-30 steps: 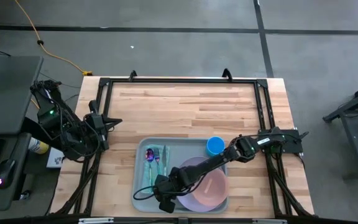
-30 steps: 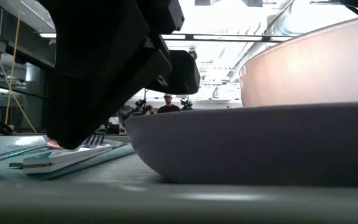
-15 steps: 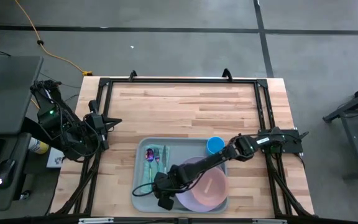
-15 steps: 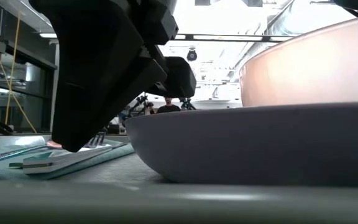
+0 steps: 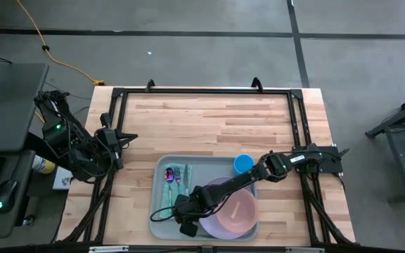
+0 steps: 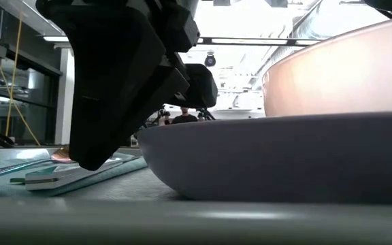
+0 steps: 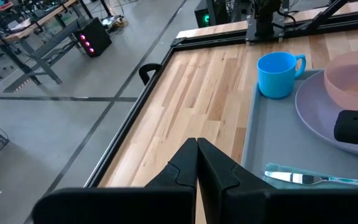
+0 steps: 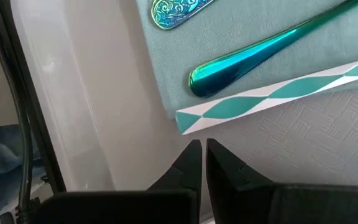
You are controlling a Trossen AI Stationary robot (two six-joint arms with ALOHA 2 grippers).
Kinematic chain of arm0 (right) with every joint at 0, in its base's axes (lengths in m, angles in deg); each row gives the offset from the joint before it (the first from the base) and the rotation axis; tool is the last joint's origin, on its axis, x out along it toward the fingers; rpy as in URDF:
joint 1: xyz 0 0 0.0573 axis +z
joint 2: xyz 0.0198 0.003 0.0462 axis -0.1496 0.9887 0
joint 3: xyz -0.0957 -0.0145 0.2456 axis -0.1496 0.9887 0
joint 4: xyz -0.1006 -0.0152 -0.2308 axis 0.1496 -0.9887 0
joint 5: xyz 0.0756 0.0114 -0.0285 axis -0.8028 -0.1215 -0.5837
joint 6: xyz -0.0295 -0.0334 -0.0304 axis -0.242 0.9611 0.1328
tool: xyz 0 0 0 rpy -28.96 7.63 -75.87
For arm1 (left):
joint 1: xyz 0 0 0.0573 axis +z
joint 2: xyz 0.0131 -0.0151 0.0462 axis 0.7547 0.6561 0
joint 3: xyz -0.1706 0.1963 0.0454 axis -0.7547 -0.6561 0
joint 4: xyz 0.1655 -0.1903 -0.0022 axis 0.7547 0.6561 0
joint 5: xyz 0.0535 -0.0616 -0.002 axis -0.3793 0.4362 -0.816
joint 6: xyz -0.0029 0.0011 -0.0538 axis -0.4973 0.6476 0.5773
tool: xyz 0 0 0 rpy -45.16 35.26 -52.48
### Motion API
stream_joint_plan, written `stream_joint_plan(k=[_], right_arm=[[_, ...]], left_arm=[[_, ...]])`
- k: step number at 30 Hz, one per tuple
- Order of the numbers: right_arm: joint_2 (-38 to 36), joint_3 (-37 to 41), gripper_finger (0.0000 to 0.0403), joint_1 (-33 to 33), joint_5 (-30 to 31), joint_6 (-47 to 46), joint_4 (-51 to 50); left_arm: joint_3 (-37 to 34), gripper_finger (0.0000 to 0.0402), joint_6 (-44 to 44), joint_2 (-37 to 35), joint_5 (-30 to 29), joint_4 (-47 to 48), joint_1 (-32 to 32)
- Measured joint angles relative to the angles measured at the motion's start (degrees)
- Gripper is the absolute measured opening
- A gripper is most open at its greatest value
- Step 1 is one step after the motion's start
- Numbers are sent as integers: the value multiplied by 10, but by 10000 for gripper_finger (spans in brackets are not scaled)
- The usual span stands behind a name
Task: Set up tray
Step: Adjust the green table knife on the table napkin
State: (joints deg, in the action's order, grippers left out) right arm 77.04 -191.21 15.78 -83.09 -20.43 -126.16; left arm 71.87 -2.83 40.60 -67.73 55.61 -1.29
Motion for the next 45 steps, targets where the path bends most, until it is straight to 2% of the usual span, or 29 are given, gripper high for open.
stream_joint_plan(k=[10, 14, 45], right_arm=[[0, 15, 0, 1, 7, 60, 4], [-1, 42, 0, 3, -17, 80, 25], [-5, 55, 0, -8, -10, 77, 98]], left_arm=[[0, 42, 0, 0, 3, 0, 0], [0, 42, 0, 0, 15, 0, 0], [0, 42, 0, 0, 22, 7, 0]])
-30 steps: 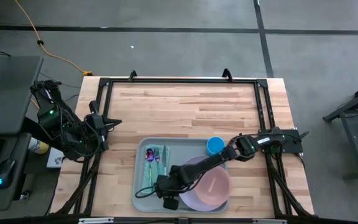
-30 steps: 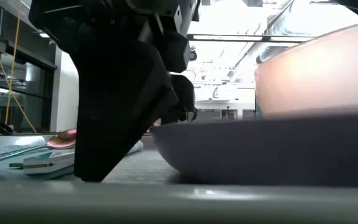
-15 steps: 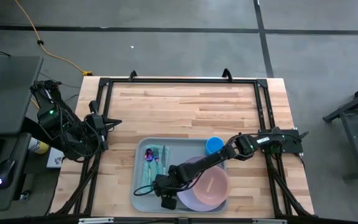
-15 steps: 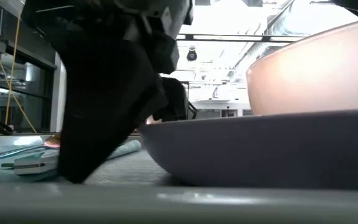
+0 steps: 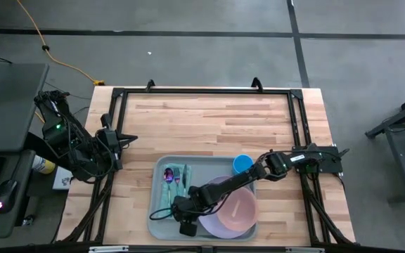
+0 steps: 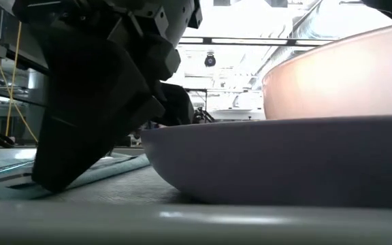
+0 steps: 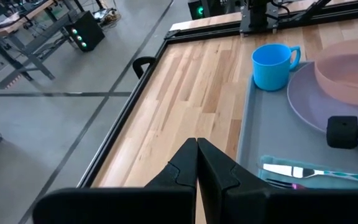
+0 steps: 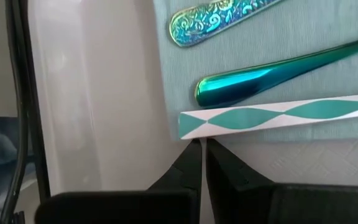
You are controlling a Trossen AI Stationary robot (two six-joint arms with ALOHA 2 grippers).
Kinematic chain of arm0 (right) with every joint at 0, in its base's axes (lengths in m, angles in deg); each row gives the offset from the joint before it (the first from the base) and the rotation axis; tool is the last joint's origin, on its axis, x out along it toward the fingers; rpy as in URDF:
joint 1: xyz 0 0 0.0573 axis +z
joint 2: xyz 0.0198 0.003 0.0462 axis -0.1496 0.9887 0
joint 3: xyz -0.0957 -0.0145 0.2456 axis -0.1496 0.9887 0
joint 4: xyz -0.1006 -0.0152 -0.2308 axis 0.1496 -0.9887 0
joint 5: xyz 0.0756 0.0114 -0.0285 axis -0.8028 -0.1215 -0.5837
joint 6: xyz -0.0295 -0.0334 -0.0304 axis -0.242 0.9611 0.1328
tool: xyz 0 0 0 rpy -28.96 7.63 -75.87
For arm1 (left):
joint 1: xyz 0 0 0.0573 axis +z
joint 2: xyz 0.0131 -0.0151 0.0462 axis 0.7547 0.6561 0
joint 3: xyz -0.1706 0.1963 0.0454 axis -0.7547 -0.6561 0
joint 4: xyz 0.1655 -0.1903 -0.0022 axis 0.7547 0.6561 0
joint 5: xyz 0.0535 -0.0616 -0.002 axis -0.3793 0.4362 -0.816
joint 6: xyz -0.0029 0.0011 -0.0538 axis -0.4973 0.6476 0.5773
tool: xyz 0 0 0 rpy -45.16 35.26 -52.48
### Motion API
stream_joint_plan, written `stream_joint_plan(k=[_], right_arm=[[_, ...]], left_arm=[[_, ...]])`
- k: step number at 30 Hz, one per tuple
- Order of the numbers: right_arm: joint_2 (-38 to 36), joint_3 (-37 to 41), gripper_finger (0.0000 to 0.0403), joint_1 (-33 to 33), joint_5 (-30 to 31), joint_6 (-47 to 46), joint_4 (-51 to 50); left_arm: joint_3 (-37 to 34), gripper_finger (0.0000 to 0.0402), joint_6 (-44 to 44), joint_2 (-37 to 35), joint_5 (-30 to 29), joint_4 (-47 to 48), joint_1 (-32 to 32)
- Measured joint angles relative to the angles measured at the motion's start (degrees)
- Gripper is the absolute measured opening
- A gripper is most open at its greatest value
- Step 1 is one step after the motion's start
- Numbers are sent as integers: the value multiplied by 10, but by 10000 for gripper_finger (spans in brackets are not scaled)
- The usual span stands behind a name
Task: Set up tray
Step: Adjust the green table knife on the table napkin, then return to Home Position
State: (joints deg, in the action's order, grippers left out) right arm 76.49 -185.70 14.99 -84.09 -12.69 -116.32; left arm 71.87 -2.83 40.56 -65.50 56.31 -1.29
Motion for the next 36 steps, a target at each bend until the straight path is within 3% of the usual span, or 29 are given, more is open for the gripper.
stream_joint_plan(k=[25, 36], right_arm=[[-4, 0, 0, -12, -1, -10, 5], [-42, -1, 0, -32, 30, 16, 22]], left_arm=[[0, 42, 0, 0, 6, 2, 0], [0, 42, 0, 0, 7, 2, 0]])
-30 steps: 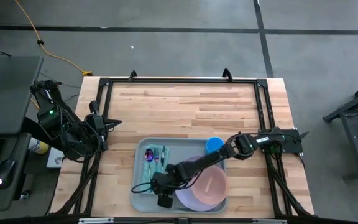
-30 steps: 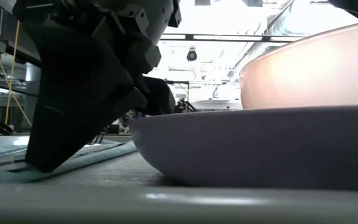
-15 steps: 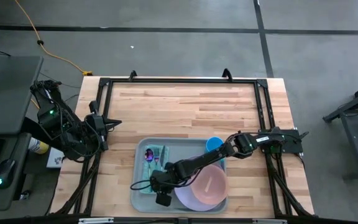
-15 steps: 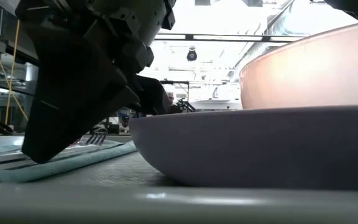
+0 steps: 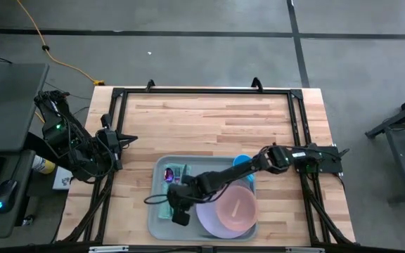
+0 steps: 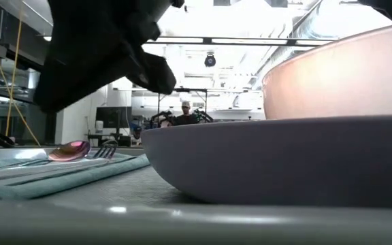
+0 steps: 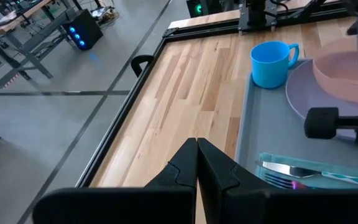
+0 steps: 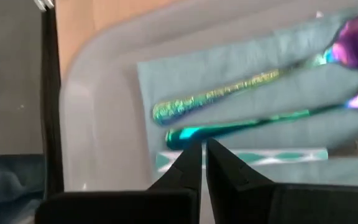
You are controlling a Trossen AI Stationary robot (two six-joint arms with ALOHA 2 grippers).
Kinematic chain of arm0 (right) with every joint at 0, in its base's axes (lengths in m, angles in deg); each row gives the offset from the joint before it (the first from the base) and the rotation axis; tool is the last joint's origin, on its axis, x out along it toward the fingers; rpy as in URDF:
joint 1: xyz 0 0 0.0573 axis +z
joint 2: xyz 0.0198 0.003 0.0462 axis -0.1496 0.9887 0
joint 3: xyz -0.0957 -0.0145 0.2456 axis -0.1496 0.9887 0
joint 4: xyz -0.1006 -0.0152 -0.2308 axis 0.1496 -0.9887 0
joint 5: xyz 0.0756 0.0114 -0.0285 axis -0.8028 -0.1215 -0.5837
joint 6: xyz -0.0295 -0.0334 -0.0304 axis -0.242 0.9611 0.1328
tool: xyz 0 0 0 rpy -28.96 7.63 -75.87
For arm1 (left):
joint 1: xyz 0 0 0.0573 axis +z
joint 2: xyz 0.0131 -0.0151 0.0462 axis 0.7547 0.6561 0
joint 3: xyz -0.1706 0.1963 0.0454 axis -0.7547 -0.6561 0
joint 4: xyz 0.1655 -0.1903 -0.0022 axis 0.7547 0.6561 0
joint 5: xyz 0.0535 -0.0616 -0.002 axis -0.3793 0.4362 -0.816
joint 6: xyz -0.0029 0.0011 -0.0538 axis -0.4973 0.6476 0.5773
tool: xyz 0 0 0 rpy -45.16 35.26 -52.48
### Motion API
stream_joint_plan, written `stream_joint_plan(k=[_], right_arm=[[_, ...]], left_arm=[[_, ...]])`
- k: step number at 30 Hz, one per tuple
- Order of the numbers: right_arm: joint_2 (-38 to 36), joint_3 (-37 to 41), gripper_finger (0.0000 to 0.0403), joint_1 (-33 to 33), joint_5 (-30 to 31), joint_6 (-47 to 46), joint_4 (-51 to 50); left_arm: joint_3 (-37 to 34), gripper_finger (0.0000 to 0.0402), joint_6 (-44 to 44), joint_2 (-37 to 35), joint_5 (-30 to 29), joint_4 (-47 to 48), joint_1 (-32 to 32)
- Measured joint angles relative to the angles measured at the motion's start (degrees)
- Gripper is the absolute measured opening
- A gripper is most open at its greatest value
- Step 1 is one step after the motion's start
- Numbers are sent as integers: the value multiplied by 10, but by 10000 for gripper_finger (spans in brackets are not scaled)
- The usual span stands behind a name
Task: Set up tray
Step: Return to Home Position
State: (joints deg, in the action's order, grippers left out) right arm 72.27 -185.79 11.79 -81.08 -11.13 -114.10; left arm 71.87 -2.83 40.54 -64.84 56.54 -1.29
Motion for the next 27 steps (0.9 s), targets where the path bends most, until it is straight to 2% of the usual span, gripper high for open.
stream_joint_plan(k=[14, 18, 27], right_arm=[[9, 3, 0, -13, -1, 31, 14], [7, 2, 0, -13, -17, 31, 64], [-52, 2, 0, -4, -11, 93, 81]], left_arm=[[0, 42, 3, 0, 0, -4, 0], [0, 42, 4, 0, 0, -4, 0], [0, 42, 3, 0, -4, -5, 0]])
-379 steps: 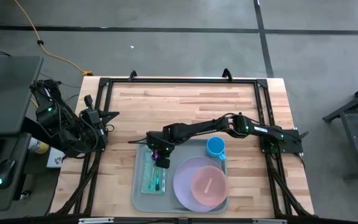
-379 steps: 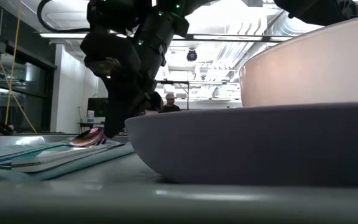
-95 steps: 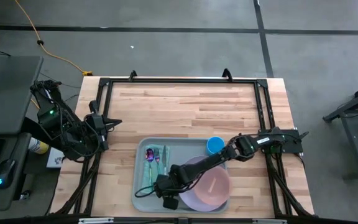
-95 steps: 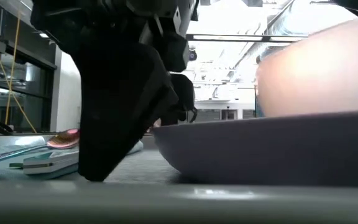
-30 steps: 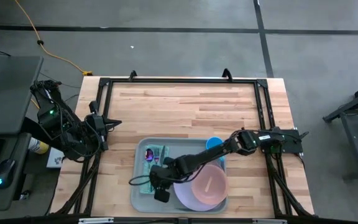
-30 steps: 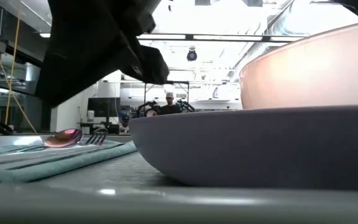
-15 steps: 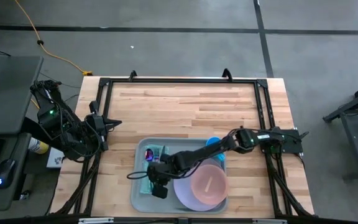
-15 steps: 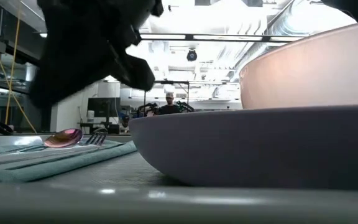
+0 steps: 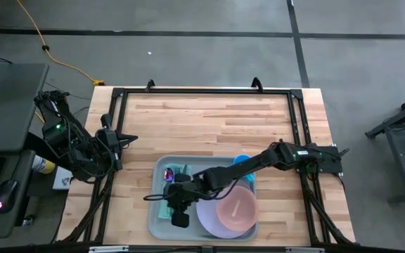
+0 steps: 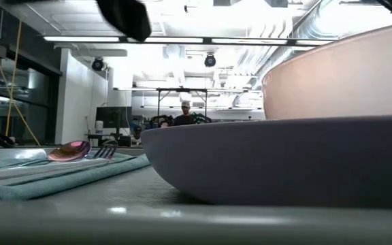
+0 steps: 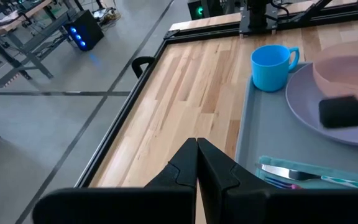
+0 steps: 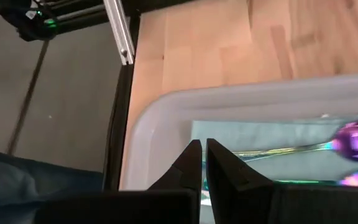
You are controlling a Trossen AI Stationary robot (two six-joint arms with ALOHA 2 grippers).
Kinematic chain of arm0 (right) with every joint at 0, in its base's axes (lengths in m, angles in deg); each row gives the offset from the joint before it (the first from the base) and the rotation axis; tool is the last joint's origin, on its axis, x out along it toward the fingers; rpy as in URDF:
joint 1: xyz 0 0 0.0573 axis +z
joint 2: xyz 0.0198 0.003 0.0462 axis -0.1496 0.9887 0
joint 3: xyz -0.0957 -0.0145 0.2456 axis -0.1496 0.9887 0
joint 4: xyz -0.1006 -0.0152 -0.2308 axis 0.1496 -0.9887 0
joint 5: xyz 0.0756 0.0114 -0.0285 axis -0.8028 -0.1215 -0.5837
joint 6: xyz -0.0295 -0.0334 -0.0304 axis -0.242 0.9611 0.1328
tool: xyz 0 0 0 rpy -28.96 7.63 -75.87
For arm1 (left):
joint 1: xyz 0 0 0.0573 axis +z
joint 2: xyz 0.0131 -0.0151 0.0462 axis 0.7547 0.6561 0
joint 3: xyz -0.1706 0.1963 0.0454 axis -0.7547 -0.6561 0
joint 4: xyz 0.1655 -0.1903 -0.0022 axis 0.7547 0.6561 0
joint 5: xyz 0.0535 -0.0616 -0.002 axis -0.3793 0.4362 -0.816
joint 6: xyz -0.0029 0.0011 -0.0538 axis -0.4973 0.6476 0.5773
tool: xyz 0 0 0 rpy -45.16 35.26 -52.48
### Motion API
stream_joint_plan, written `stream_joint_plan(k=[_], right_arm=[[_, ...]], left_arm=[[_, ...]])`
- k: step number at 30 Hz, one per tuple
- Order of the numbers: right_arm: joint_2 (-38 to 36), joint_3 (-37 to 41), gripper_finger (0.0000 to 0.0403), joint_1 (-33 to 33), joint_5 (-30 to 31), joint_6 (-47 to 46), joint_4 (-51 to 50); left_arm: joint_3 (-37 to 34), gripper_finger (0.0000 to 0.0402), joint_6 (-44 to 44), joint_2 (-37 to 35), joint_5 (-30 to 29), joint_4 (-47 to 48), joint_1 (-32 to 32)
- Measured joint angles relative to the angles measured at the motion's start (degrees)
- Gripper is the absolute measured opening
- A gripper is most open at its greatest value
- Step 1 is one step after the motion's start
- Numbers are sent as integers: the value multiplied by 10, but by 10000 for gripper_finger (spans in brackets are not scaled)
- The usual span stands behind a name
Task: Set up tray
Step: Return to Home Position
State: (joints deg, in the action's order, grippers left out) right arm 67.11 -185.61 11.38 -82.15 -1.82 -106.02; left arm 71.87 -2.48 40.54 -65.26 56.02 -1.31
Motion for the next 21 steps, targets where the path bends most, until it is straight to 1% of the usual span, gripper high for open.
stream_joint_plan(k=[5, 13, 16, 21], right_arm=[[-45, 0, 0, 0, 23, 38, -35], [-115, 0, 0, -16, 10, 97, -99], [-148, 0, 0, -23, 6, 116, -147], [-218, 0, 0, -31, 55, 140, -246]], left_arm=[[0, 42, 1, -1, -15, 16, 0], [0, 42, 3, -19, -24, 41, 0], [-12, 42, 0, -34, -21, 41, 0], [-63, 42, 7, -88, -11, 38, 0]])
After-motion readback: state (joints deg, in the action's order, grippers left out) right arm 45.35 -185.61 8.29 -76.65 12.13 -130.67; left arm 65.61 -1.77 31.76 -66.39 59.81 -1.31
